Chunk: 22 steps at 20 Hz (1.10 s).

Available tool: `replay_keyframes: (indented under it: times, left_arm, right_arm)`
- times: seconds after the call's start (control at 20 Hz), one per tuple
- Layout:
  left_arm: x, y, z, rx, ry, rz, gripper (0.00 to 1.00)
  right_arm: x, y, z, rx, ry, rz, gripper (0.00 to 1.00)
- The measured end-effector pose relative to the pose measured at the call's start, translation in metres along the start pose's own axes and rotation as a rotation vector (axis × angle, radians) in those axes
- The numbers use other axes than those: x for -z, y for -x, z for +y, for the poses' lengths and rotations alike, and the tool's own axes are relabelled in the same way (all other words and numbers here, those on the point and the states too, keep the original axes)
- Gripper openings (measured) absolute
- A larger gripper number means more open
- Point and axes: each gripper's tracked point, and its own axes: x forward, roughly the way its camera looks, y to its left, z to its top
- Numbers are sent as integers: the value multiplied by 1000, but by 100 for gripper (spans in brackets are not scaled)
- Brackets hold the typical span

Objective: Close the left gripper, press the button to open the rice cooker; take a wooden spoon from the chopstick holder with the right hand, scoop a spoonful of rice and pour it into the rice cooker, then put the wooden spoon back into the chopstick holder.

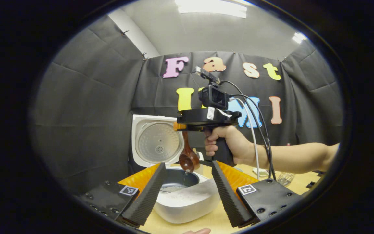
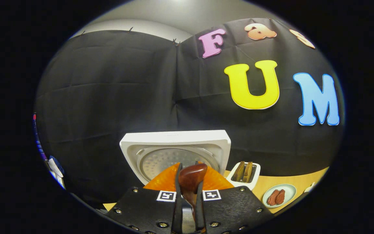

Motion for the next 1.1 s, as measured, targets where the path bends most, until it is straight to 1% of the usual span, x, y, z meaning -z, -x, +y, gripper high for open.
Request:
replay_keyframes:
  times: [0.2, 0.3, 0.35, 0.4, 0.55, 0.75, 0.95, 1.1]
  left_arm:
    - [0, 3, -2, 2, -24, -2, 95]
    - [-3, 4, -3, 5, -16, -3, 94]
    - [-3, 4, -3, 5, -12, -2, 96]
    - [-1, 4, -2, 3, -11, -1, 94]
    - [0, 6, 2, 1, -10, 3, 97]
    - [-1, 6, 1, 2, -8, 1, 97]
    - [-3, 7, -1, 5, -9, 0, 98]
    - [-6, 2, -9, 15, -6, 5, 98]
  right_arm:
    - [-3, 3, 14, -7, 96, -3, 16]
    - [-2, 5, 20, -17, 116, -10, 16]
    - [-3, 5, 22, -20, 117, -12, 16]
    - [-4, 5, 23, -21, 115, -14, 16]
    - [-8, 5, 22, -19, 94, -14, 16]
    - [-11, 6, 15, -11, 68, -11, 16]
    - [-21, 15, 3, -12, 18, -19, 16]
    - [-28, 24, -14, 5, 7, -33, 16]
